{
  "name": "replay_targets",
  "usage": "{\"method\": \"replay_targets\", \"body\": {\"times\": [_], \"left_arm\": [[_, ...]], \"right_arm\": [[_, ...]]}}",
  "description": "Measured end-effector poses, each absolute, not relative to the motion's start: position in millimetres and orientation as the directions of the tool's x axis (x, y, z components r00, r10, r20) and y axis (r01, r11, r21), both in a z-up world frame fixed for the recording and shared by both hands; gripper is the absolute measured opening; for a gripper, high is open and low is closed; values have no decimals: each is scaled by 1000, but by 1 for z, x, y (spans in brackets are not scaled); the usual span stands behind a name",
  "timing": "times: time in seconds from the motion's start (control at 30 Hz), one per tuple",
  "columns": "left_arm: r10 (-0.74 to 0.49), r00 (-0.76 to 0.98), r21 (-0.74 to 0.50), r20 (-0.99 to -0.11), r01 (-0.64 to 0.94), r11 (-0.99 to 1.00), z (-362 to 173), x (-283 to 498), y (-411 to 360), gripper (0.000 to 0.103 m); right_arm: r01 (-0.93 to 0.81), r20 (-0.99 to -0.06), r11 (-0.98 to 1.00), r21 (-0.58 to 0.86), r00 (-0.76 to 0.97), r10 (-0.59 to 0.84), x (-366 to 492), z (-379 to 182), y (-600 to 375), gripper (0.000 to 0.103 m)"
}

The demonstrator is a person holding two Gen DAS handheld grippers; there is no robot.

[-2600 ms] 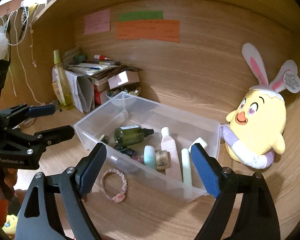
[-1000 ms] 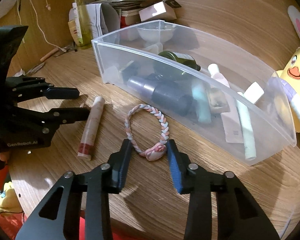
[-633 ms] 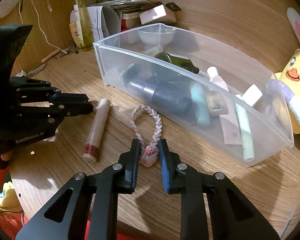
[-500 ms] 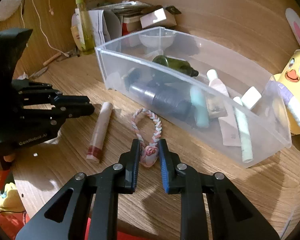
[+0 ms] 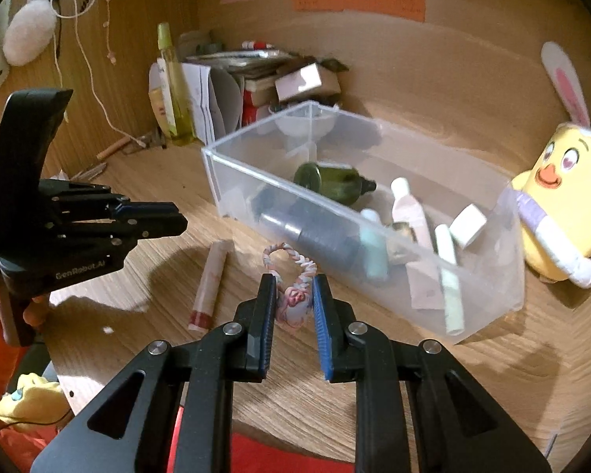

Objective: Organize objects
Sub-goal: 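Carry the hair tie and bead over the clear bin with both grippers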

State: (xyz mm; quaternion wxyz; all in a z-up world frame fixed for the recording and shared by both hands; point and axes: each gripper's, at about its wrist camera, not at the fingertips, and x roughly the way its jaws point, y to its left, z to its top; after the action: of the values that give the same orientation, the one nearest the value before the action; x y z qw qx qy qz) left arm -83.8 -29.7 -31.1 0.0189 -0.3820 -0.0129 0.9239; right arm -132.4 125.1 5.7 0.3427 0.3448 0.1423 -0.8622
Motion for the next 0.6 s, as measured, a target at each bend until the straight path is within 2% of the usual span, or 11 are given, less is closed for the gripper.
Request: {"method": "replay_targets", "body": {"times": [0.6], "left_arm": [[42,-802,-33,-596,-28,-999,29,-82,-27,12]], "right_arm": [[669,-572,-743,21,-602,-557,-129,60,140,17]]}}
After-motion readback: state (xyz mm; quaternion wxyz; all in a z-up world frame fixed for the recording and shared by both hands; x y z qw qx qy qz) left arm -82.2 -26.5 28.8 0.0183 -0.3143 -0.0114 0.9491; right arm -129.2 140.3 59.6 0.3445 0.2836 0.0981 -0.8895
